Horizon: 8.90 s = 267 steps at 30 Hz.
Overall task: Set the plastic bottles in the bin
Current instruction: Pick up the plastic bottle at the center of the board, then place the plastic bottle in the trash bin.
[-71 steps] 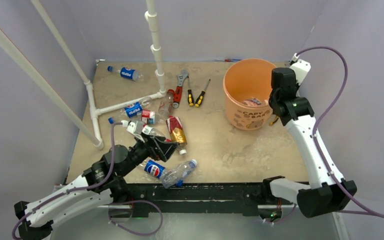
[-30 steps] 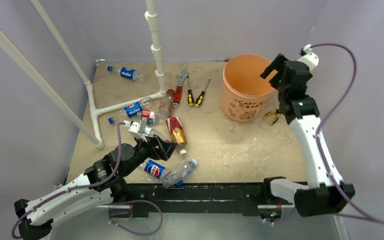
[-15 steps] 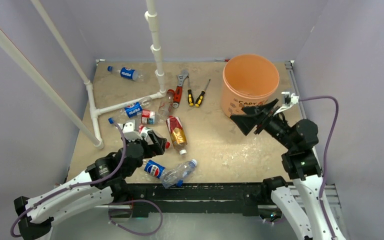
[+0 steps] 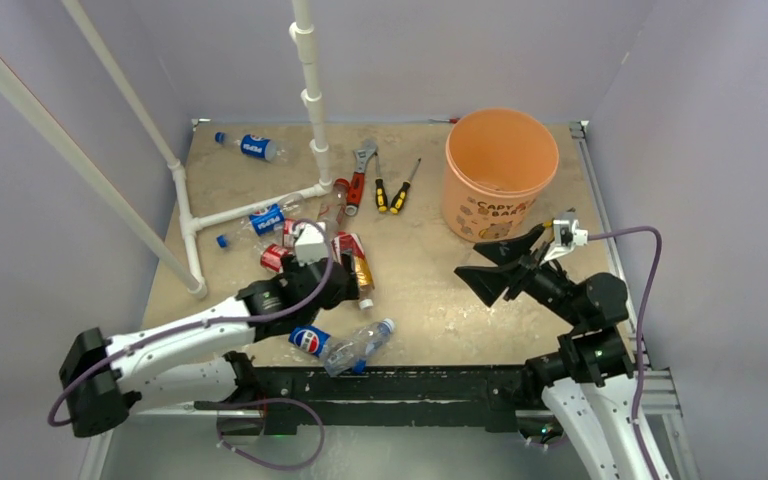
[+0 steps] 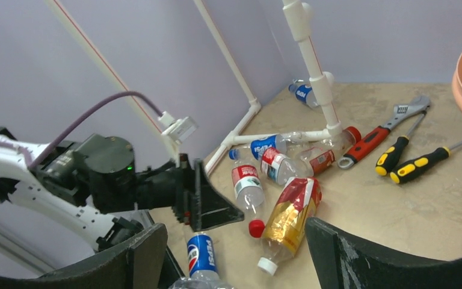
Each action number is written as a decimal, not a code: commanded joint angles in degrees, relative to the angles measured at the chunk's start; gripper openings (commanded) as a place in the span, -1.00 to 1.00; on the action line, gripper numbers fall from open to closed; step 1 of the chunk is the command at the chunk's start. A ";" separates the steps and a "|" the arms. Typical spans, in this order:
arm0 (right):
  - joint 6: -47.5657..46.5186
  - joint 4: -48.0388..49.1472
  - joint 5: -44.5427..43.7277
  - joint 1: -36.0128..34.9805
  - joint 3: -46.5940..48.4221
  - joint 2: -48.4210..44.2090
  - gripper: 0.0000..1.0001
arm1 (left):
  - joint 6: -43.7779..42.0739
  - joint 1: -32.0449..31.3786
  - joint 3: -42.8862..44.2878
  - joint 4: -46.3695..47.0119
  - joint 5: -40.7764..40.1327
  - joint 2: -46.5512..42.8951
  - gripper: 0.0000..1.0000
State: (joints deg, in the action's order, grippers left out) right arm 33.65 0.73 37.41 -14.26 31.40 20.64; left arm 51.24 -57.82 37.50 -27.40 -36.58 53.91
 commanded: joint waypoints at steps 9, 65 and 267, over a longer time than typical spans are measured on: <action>-1.86 -2.52 -2.50 -1.12 1.24 -2.53 0.77 | 8.63 1.78 23.17 -8.47 -6.34 29.93 0.99; 3.47 7.75 6.35 -1.65 13.17 6.43 0.79 | 5.61 14.40 22.49 -2.27 11.03 14.13 0.15; -10.26 8.92 -45.31 -47.18 27.57 25.20 0.74 | -25.81 4.21 1.06 51.32 56.96 -5.02 -0.35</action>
State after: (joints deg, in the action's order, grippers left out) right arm 23.83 7.33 -8.88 -61.19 54.43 43.66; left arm 23.90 -53.39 38.35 23.55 21.28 50.41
